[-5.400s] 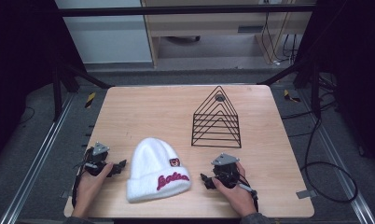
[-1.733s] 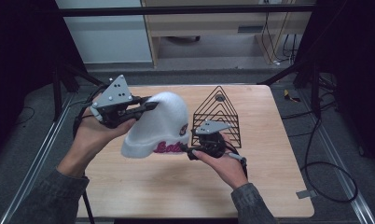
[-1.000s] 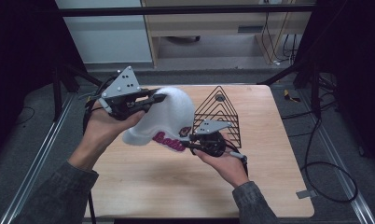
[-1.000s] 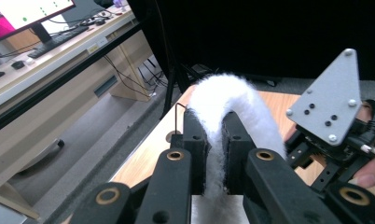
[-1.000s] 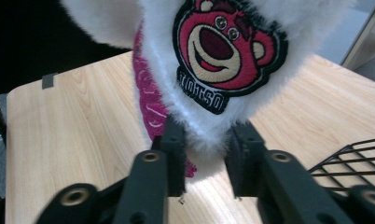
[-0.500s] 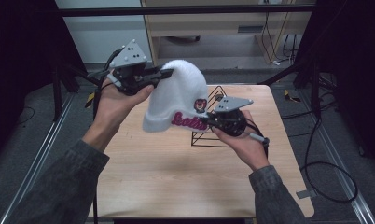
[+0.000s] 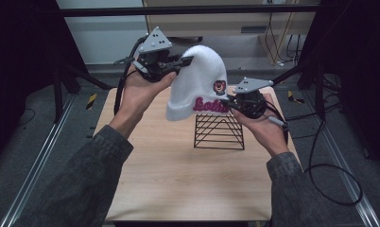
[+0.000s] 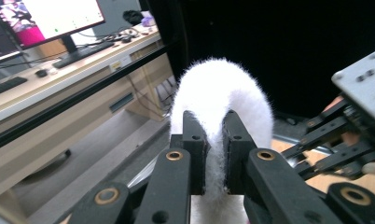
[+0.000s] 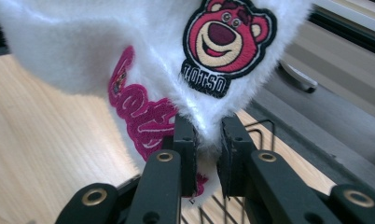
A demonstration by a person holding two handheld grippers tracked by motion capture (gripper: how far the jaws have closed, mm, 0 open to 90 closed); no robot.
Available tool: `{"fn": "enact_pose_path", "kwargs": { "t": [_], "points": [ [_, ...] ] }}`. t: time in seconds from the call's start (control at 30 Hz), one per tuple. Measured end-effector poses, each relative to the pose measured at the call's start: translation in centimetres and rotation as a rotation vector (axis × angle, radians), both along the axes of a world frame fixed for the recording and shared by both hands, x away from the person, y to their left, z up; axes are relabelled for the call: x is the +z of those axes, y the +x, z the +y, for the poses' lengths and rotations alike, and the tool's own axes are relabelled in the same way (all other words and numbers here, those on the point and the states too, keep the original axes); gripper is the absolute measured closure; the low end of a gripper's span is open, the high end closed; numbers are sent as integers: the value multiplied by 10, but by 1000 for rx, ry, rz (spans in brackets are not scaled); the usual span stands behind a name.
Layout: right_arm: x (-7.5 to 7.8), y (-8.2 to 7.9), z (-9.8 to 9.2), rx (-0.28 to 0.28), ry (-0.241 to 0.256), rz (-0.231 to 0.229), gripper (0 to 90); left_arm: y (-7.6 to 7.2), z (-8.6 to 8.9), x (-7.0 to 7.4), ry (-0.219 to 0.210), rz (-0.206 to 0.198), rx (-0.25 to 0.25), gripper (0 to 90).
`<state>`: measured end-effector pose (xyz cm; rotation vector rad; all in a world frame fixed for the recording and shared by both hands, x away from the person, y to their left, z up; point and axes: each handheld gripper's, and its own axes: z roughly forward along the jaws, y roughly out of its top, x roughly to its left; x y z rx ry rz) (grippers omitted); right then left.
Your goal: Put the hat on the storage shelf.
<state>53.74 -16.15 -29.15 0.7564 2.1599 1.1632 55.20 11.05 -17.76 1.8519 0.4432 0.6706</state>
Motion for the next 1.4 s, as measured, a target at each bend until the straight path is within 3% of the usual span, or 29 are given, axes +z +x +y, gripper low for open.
{"fn": "enact_pose_path", "kwargs": {
  "t": [0.47, 0.6, 1.4],
  "points": [
    [-1, 10, -20, -58, -10, -17, 798, 16, -26, -4, -40, 15, -12, 829],
    [-6, 10, -28, -72, -12, -14, 798, 17, -38, -7, -12, 7, -25, 829],
    [-40, 3, -45, -81, -58, 36, 797, 26, -52, -41, 13, 82, -42, 826]
  ]
}}
